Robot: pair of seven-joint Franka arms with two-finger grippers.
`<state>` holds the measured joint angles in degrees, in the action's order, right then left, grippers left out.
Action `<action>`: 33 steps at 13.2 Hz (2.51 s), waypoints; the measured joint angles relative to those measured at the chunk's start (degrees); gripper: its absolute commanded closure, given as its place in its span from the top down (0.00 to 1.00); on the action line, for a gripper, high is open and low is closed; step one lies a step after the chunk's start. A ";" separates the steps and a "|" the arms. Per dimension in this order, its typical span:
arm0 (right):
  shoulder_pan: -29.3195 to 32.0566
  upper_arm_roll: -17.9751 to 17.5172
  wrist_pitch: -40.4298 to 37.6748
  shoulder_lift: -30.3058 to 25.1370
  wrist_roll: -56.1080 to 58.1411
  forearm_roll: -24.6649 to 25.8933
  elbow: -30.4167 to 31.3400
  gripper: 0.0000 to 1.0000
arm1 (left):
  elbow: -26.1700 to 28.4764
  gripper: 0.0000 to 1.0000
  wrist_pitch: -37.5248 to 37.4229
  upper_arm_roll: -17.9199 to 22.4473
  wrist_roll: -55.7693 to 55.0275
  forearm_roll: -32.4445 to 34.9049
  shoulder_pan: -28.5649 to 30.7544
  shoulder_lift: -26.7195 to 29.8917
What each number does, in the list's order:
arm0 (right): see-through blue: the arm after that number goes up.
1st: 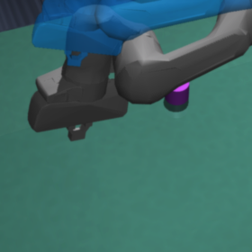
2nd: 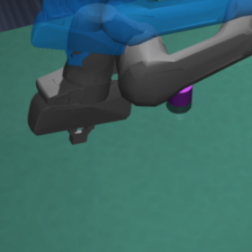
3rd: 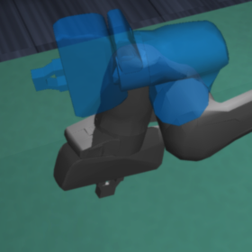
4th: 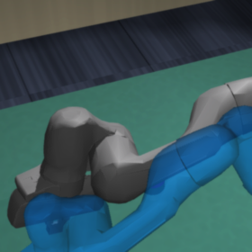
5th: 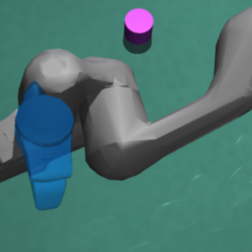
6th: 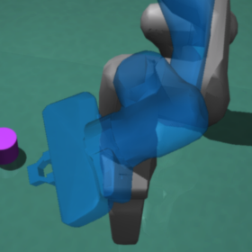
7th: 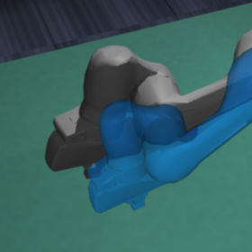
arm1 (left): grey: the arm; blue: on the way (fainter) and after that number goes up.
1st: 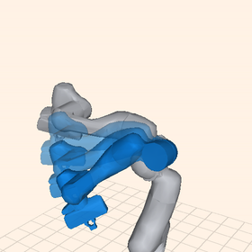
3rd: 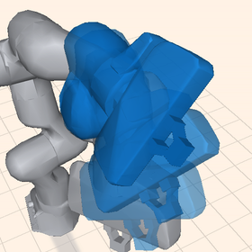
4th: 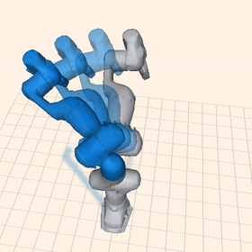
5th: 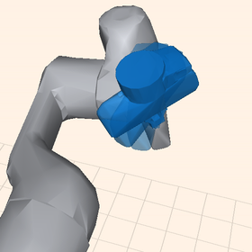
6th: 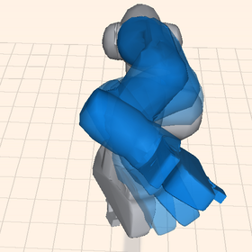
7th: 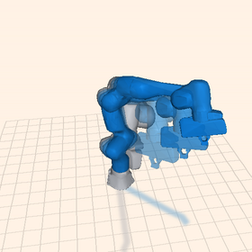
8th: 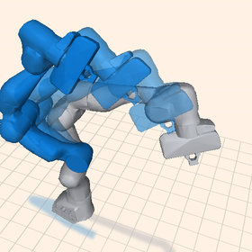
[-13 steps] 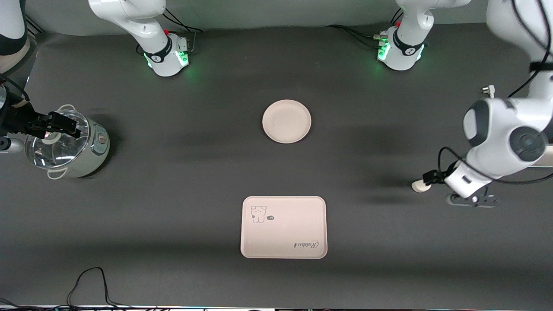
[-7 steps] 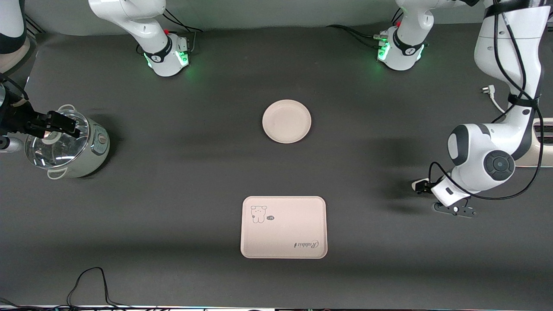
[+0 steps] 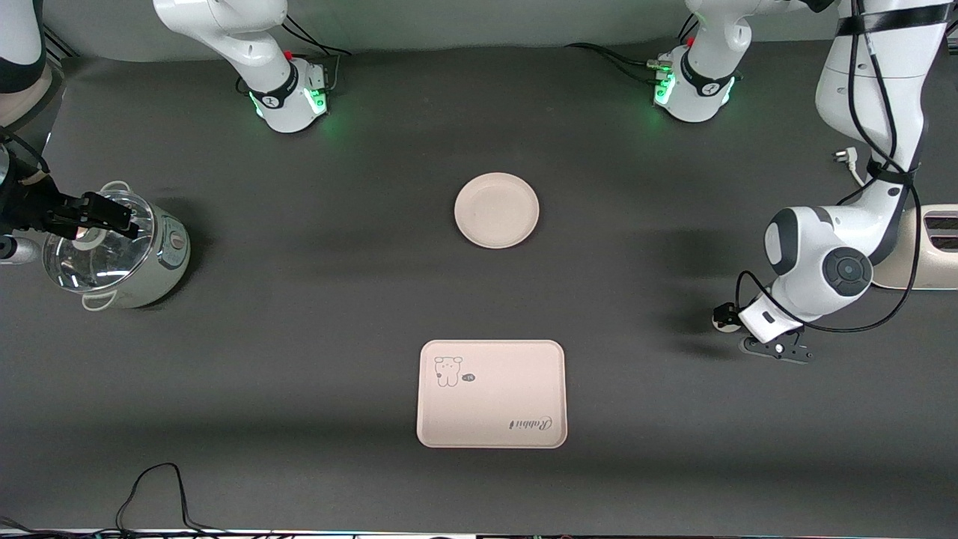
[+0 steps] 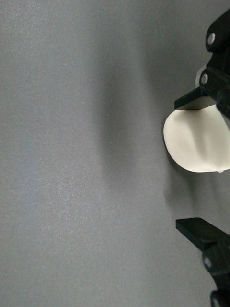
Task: Place bun in plate and plate on tray
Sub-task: 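Close the left gripper on the bun and lift it, then carry the bun with the left gripper over the white plate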
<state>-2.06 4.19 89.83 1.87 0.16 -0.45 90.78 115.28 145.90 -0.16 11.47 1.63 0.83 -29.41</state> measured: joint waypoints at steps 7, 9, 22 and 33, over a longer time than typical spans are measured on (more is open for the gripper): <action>0.00 0.00 0.00 0.03 0.00 0.00 0.03 1.00 | 3.50 0.89 -0.12 -0.73 0.02 -0.03 -0.41 2.40; 0.00 0.00 0.00 0.03 0.00 0.00 0.03 1.00 | 3.59 0.77 -0.31 -1.03 -0.05 -0.06 -0.52 2.44; 0.00 0.00 0.00 0.05 0.00 0.00 0.24 1.00 | 5.12 0.07 -0.64 -1.41 -0.07 -0.09 -1.38 2.43; 0.00 0.00 0.00 0.05 0.00 0.00 0.37 1.00 | 2.34 0.00 -15.80 -5.84 -10.76 -0.42 -1.56 10.56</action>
<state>-2.06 4.20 89.83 1.93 0.16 -0.45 91.15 117.62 130.10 -6.00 0.71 1.21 -0.72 -18.85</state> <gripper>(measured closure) 0.000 0.938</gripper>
